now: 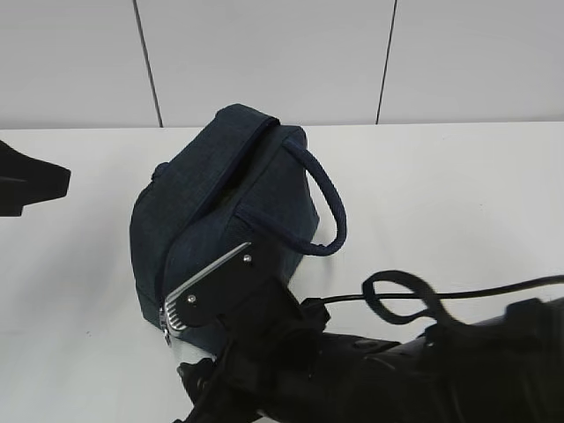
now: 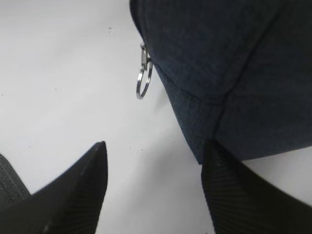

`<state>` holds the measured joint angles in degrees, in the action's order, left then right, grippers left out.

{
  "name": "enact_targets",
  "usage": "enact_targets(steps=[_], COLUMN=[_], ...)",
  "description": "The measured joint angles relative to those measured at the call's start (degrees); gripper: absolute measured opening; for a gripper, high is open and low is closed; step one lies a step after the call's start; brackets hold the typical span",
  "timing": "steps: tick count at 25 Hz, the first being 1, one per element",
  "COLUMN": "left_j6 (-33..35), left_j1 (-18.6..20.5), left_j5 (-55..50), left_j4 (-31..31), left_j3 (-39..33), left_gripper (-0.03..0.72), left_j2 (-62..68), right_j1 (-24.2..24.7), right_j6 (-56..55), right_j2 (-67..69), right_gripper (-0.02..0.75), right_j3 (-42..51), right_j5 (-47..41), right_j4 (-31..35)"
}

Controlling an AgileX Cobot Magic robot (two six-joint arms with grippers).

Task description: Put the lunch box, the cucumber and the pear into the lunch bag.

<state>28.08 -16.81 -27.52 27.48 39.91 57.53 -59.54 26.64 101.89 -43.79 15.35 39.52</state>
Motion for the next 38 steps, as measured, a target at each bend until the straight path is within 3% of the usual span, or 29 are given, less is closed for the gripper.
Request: enact_targets(steps=[8, 13, 20, 38], left_j6=[0.05, 0.05, 0.05, 0.05], left_j1=[0.00, 0.00, 0.00, 0.00], left_j5=[0.00, 0.00, 0.00, 0.05], left_j4=[0.21, 0.21, 0.21, 1.07], left_j3=[0.00, 0.00, 0.00, 0.00], left_gripper=[0.239, 0.238, 0.238, 0.238], left_j2=[0.00, 0.00, 0.00, 0.00], right_j1=[0.00, -0.13, -0.13, -0.18], right_j6=[-5.12, -5.60, -5.72, -5.88], right_j2=[5.97, 8.94, 9.21, 9.31], right_gripper=[0.475, 0.465, 0.372, 0.339], right_j3=[-6.64, -8.15, -8.25, -8.35], right_j5=[-0.91, -0.91, 0.72, 3.39], right_j4=[-5.64, -5.81, -5.81, -5.81])
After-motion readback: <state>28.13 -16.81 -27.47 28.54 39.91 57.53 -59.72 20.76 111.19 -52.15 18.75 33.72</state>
